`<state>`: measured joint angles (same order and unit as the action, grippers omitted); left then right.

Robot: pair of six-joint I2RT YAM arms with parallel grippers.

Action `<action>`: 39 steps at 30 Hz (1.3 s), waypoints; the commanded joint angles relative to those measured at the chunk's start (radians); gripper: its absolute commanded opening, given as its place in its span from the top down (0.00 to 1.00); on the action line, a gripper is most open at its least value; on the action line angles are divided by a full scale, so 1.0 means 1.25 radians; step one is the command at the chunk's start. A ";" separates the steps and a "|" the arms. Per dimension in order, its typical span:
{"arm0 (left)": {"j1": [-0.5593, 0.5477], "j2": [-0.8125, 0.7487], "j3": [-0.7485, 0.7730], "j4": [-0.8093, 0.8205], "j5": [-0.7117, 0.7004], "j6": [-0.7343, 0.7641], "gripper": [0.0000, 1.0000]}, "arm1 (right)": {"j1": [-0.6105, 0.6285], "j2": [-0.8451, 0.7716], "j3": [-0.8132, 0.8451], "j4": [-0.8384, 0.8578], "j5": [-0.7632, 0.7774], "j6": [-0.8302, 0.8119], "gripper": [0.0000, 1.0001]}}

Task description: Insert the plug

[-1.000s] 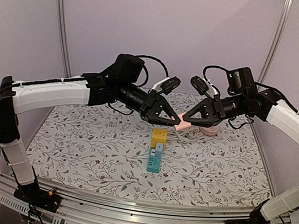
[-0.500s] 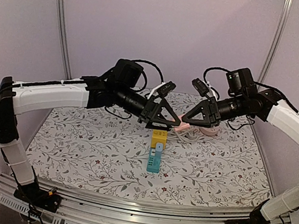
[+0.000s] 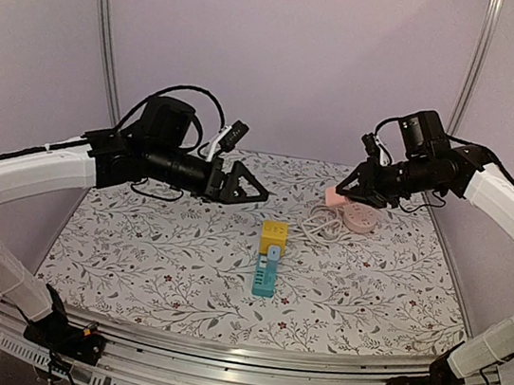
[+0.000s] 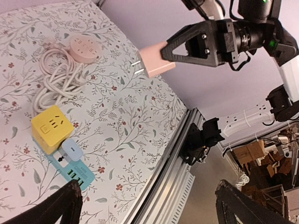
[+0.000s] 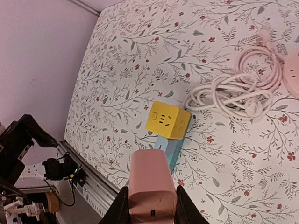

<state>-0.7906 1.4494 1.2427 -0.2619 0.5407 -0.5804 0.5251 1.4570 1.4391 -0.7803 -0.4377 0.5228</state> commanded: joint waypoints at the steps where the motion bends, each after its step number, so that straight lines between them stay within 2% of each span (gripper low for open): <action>1: 0.014 -0.065 -0.050 -0.090 -0.178 0.077 0.01 | -0.011 0.030 0.070 -0.043 0.250 0.158 1.00; 8: 0.018 -0.164 -0.118 -0.167 -0.420 0.124 0.00 | -0.069 0.122 0.151 -0.147 0.368 0.336 1.00; 14: 0.020 -0.289 -0.227 -0.171 -0.610 0.148 0.01 | -0.121 0.318 0.363 -0.345 0.422 0.422 1.00; 19: 0.020 -0.364 -0.296 -0.174 -0.669 0.161 0.01 | -0.161 0.483 0.492 -0.448 0.410 0.449 1.00; 28: 0.020 -0.464 -0.386 -0.199 -0.721 0.163 0.01 | -0.220 0.579 0.509 -0.419 0.369 0.485 1.00; 39: 0.019 -0.575 -0.454 -0.231 -0.763 0.187 0.01 | -0.234 0.667 0.578 -0.389 0.363 0.545 1.00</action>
<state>-0.7795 0.7673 0.7044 -0.5198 -0.3824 -0.3664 0.2352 2.2604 2.1334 -1.2854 0.0219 1.1500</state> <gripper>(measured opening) 0.994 0.274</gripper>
